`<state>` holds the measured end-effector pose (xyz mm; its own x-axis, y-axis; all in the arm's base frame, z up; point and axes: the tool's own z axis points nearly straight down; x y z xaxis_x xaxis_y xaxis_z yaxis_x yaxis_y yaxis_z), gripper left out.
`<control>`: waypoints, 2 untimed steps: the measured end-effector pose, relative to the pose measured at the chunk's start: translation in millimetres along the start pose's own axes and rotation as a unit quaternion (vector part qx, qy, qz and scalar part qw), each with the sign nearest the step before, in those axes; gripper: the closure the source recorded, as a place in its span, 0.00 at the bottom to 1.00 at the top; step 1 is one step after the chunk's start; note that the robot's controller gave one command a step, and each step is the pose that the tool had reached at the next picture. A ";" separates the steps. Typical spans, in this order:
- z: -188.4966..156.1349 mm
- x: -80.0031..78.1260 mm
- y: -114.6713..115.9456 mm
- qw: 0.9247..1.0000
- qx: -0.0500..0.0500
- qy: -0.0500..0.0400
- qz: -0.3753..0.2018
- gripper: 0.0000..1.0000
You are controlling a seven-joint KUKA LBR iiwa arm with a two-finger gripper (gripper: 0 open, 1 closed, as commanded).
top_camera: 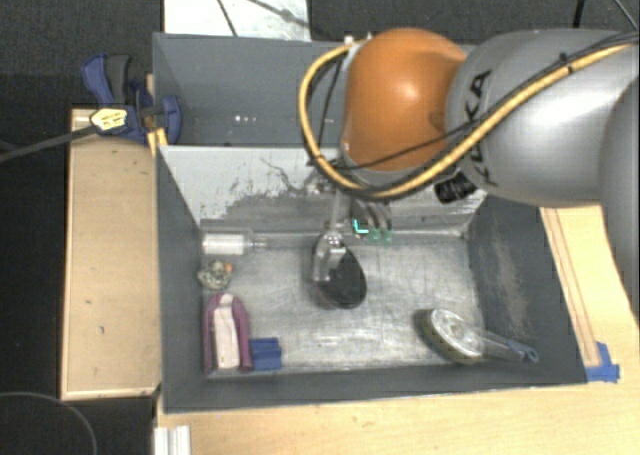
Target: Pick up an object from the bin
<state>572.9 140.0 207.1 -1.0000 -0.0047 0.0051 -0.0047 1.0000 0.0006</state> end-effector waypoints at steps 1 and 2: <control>54.1 36.7 -67.0 1.000 0.002 0.001 -0.011 0.00; 114.8 7.5 -55.9 0.999 -0.001 -0.006 -0.032 0.00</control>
Offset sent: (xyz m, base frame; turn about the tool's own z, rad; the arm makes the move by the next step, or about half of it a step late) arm -0.0348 -0.0624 -0.0508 -0.0287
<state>565.2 84.1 92.3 -0.9976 -0.0689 -0.0065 -0.0689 0.9976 0.0016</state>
